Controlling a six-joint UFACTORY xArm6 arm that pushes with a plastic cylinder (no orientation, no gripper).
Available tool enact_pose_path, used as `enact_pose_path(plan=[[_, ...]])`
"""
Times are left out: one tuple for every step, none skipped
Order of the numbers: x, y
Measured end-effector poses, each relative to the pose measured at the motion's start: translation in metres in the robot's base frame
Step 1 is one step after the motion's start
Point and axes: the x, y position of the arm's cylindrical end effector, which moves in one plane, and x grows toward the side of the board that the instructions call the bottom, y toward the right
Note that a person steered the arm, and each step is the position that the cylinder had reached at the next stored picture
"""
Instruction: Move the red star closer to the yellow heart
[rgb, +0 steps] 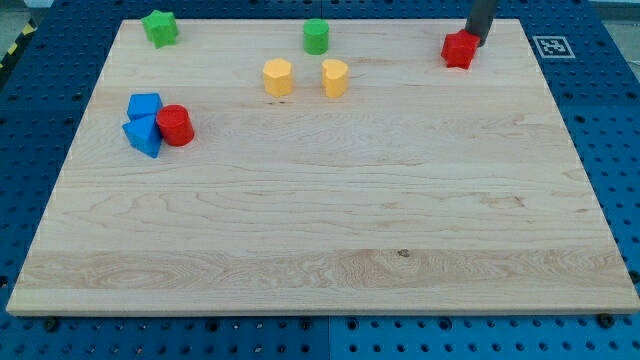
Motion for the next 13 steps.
enact_pose_path(plan=[[0.003, -0.014], [0.019, -0.029], [0.058, -0.032], [0.086, -0.044], [0.114, -0.063], [0.137, -0.081], [0.145, -0.103], [0.123, -0.106], [0.121, -0.106], [0.111, -0.106], [0.101, -0.106], [0.092, -0.112], [0.091, -0.125]])
